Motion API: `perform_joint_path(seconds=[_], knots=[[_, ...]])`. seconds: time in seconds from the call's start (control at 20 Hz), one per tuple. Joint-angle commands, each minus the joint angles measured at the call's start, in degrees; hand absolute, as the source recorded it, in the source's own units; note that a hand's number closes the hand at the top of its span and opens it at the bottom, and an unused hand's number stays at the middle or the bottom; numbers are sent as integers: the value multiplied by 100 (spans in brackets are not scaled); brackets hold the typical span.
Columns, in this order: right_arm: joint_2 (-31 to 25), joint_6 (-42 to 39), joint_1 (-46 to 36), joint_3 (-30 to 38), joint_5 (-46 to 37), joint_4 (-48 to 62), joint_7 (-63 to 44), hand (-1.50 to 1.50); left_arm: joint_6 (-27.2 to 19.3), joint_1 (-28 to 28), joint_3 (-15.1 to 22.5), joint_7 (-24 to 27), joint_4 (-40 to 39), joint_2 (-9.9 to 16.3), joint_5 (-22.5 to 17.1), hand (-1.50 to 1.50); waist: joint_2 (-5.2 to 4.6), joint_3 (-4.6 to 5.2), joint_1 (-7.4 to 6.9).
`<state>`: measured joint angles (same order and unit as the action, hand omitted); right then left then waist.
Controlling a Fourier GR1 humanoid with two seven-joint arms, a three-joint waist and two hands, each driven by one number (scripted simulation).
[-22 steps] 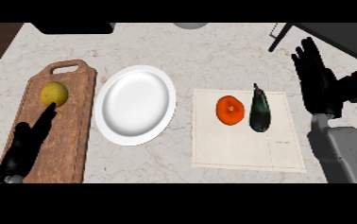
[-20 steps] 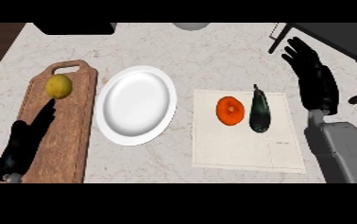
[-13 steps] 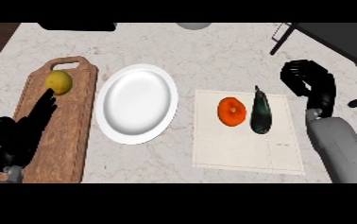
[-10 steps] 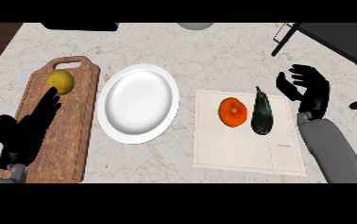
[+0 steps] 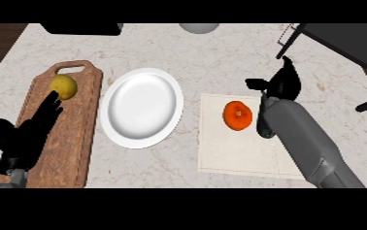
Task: Pick the eggplant from the placemat and place it in the tiered shelf
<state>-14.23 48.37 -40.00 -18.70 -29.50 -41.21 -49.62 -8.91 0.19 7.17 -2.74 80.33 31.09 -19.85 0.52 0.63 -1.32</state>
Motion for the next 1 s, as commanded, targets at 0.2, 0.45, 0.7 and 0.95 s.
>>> perform_joint_path(seconds=[0.2,0.45,0.7,0.95], knots=[[220,-2435,-1345,-559,-592,917,-2568,-150,48,31,-121,126,-146,-27,-40,0,51,-10,89],[524,-4160,-1673,-383,191,1169,-2713,-150,50,-10,-130,42,-129,-39,-55,0,12,-33,94],[565,-5153,-2012,-349,501,1560,-2943,-150,13,-51,-80,147,-211,-162,37,0,-7,-42,155],[469,-5780,-2202,-293,726,1818,-2954,-150,-7,243,-102,291,-66,-218,68,0,-2,-51,125]])
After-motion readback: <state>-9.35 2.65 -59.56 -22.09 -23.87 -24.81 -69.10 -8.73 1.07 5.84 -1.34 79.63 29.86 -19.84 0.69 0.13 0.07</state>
